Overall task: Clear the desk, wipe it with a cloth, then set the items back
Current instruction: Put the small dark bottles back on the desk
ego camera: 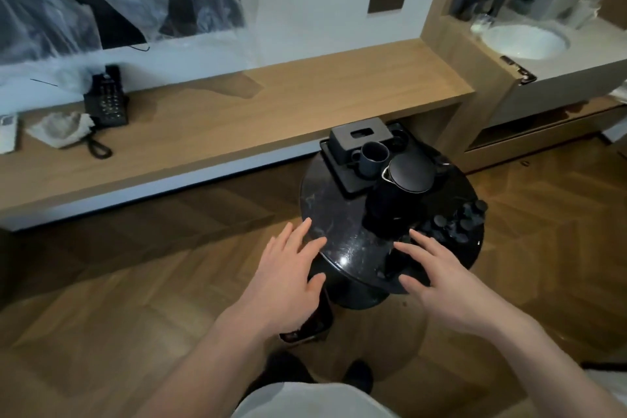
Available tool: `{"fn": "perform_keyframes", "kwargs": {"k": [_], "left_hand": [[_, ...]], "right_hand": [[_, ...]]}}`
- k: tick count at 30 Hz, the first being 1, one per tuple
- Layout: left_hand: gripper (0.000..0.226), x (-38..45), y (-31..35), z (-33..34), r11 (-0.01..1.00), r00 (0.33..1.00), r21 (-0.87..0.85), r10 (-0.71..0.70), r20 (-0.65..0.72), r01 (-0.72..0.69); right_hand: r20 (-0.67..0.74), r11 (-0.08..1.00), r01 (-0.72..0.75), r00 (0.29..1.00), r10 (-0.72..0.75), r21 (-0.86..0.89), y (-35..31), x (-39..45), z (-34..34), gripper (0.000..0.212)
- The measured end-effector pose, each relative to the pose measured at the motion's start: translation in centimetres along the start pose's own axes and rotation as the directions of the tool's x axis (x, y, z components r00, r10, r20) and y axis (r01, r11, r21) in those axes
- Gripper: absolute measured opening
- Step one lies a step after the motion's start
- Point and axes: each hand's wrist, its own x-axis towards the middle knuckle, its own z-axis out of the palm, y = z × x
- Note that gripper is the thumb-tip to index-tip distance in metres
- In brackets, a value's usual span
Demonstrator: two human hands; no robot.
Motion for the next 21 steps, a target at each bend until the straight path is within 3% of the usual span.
{"fn": "perform_keyframes", "kwargs": {"k": [9, 14, 21], "left_hand": [[0.062, 0.6, 0.1, 2.5, 1.000, 1.000, 0.015, -0.017, -0.007, 0.017], [0.063, 0.9, 2.0, 5.0, 1.000, 1.000, 0.021, 0.015, 0.025, -0.016], [0.062, 2.0, 4.4, 7.3, 0.996, 0.996, -0.022, -0.092, 0.001, 0.092]], "right_hand": [[-0.045, 0.997, 0.045, 0.998, -0.042, 0.068, 3.2, 0.4, 0.2, 0.056], [-0.133, 0.995, 0.003, 0.991, 0.010, 0.098, 5.4, 1.4, -0.1, 0.047], [-0.142, 0.999, 0.022, 0.990, -0.015, 0.048, 8.6, 5.6, -2.6, 0.046]]}}
